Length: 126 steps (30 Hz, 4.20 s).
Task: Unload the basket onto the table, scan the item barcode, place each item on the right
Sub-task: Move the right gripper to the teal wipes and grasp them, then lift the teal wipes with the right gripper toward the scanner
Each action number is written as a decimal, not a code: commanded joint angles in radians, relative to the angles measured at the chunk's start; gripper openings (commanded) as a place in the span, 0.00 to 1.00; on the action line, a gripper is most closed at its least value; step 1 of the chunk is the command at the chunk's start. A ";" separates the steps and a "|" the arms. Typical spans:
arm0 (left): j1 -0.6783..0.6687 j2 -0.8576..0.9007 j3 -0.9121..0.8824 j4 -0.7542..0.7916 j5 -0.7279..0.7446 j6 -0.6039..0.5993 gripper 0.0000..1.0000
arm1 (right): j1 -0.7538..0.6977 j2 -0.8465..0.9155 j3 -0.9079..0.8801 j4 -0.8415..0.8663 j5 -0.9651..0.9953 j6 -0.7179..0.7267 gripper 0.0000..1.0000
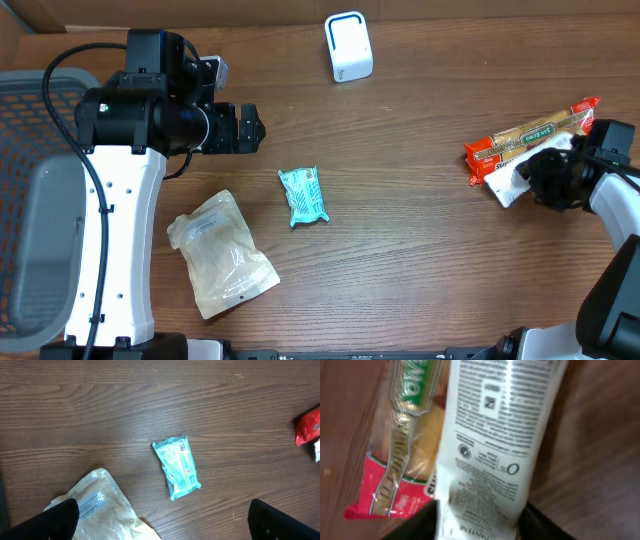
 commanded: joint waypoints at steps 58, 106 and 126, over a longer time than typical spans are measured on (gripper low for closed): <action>0.005 -0.023 0.027 0.002 0.016 0.019 1.00 | 1.012 0.497 0.396 0.085 -0.169 0.011 0.51; 0.005 -0.023 0.027 0.001 0.016 0.019 1.00 | 0.792 0.440 0.764 -0.509 -0.093 -0.521 0.80; 0.005 -0.023 0.027 0.002 0.016 0.019 1.00 | 0.868 0.441 0.516 -0.476 -0.090 -0.251 0.06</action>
